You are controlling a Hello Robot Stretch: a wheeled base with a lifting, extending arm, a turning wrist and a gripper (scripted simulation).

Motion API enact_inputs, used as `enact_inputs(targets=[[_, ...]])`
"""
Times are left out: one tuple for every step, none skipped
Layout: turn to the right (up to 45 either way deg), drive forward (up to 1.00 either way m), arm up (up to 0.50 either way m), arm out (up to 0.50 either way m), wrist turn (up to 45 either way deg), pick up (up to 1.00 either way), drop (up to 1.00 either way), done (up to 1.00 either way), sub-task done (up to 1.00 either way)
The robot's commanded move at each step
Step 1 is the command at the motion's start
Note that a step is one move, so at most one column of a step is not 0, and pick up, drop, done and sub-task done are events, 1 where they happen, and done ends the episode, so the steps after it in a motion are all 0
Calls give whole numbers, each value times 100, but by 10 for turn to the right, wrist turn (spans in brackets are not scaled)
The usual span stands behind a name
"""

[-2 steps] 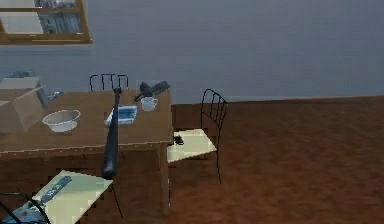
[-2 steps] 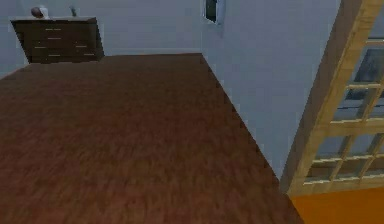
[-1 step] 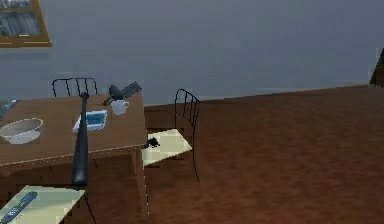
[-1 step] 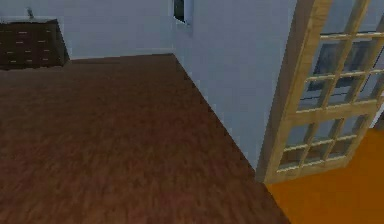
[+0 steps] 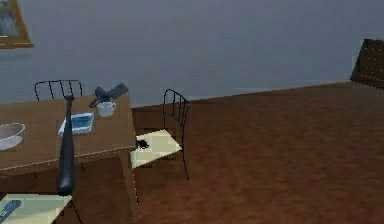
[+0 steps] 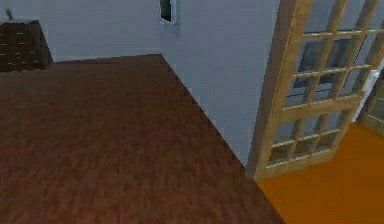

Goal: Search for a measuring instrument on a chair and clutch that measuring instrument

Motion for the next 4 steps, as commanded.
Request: enact_inputs(targets=[[0, 45, 0, 0, 0, 0, 0, 0, 0], [300, 0, 0, 0, 0, 0, 0, 0, 0], [0, 35, 0, 0, 0, 0, 0, 0, 0], [-450, 0, 0, 0, 0, 0, 0, 0, 0]])
